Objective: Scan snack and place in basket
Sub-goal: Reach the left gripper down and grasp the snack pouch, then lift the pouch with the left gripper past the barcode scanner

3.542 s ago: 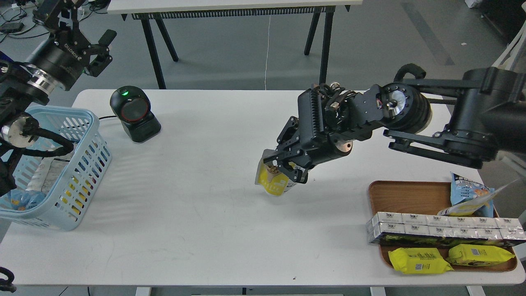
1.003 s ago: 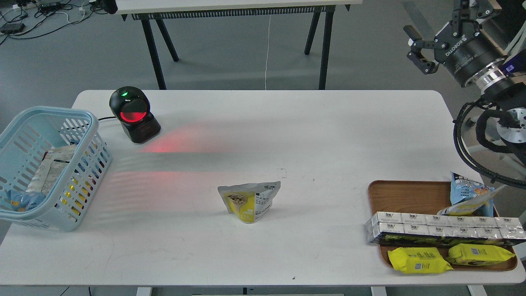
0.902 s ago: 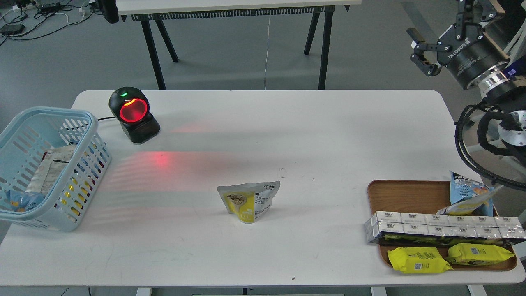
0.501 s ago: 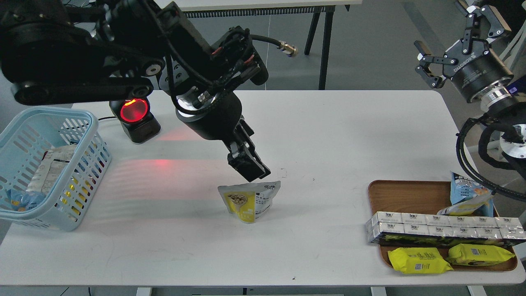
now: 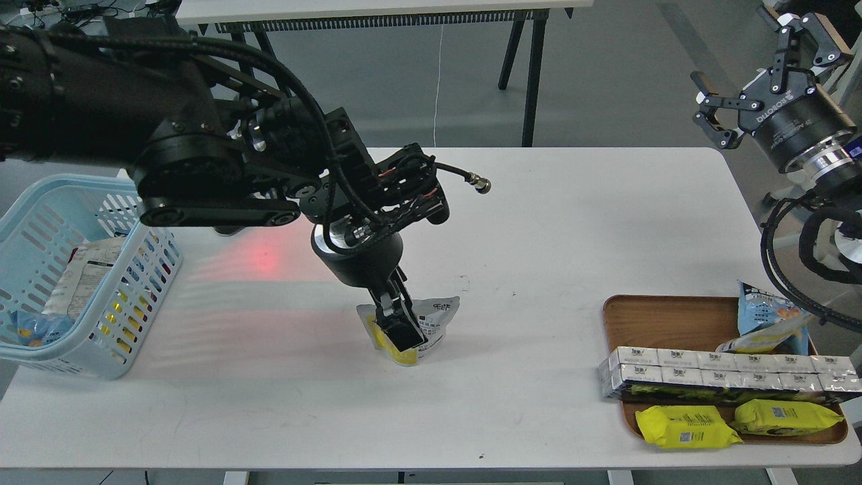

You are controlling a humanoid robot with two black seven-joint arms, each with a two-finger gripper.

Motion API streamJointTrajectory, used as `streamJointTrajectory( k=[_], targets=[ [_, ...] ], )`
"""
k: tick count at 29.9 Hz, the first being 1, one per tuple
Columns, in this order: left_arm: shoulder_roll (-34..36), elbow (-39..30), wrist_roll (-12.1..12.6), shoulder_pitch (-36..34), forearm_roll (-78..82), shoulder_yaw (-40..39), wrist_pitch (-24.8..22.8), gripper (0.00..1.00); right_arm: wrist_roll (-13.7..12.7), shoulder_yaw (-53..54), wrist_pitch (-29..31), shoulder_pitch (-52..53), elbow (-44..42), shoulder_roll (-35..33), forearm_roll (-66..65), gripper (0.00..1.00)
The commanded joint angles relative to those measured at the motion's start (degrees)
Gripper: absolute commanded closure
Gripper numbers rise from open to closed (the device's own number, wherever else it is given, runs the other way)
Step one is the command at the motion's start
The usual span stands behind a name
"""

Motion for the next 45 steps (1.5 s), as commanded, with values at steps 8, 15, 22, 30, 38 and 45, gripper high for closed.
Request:
streamJointTrajectory(
  k=[8,15,22,30,38,45],
  targets=[
    [-1.1,1.7,0.0,2.2,1.6,1.7,0.0,0.67,0.1,0.0,1.5,-0.7,0.0,-1.1,0.0,0.02],
    [-1.0,-1.0,0.0,2.5,1.5,2.0,0.0,1.00,0.2,0.1,1.5,-2.1,0.6,-2.5,0.1,0.02],
    [-1.1,-0.9,0.0,3.4,1.5,2.0,0.0,1.00,0.1,0.6,1.5,-2.2,0.7,-3.1,0.1,0.02],
    [2.7,-1.1,0.0,2.4,1.6,3.5,0.0,1.00,0.1,0.6,1.5,-2.2,0.6,-3.1,0.0,0.02],
    [8.8,-4.0,0.0,-7.8,3.9,7.3,0.0,1.00,0.1,0.7,1.5,-2.3,0.5,-3.0,0.0,0.02],
    [13.7,-4.6,0.0,-12.7,9.6,9.9,0.0,1.00,0.1,0.6,1.5,-2.5,0.4,-3.0,0.1,0.02]
  ],
)
